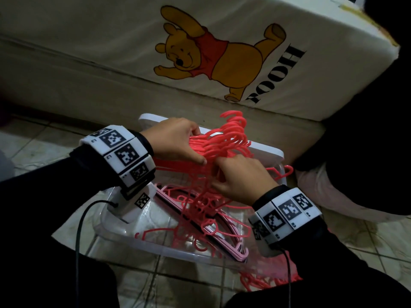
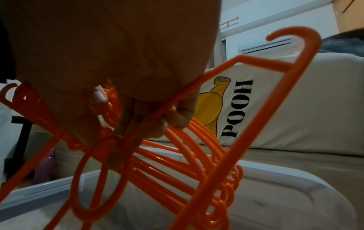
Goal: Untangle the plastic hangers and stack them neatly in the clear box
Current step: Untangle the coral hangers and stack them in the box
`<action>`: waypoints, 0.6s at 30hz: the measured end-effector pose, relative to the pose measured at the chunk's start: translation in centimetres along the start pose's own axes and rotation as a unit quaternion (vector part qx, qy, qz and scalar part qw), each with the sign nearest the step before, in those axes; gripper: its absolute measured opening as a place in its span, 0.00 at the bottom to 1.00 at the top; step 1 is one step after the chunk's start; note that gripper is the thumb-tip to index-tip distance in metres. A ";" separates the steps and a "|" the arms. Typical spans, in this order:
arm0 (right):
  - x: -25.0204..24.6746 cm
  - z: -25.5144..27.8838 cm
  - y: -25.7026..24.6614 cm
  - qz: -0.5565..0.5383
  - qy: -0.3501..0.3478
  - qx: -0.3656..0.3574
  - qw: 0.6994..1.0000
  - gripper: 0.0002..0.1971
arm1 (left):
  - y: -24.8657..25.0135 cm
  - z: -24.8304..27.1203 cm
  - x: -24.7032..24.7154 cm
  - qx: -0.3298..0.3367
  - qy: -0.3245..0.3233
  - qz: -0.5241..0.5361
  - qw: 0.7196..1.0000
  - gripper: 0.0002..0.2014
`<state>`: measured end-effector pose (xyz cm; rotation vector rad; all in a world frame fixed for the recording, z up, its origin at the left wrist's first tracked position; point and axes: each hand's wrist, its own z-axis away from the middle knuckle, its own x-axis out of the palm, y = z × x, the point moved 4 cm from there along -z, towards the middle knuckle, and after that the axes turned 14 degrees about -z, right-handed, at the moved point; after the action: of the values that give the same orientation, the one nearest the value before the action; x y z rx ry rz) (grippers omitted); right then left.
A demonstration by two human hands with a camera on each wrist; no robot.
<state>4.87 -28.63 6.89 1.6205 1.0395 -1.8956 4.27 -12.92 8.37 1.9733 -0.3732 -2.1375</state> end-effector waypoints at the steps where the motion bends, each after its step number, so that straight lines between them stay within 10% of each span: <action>1: 0.0 0.1 0.0 -0.004 -0.011 -0.004 1.000 0.09 | -0.2 -0.1 0.1 -0.007 0.000 0.003 1.000 0.19; 9: -0.1 0.1 -1.6 0.058 0.027 -0.053 0.997 0.09 | -0.5 -0.6 0.1 -0.038 0.001 0.046 0.998 0.20; 18: 2.9 0.5 0.5 0.035 -0.083 0.013 0.996 0.08 | -0.8 -0.6 -1.5 -0.045 0.002 0.049 0.998 0.22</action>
<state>4.24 -28.94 4.01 1.4642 0.8815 -1.9654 4.98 -11.66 9.48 1.8690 -0.3584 -2.0534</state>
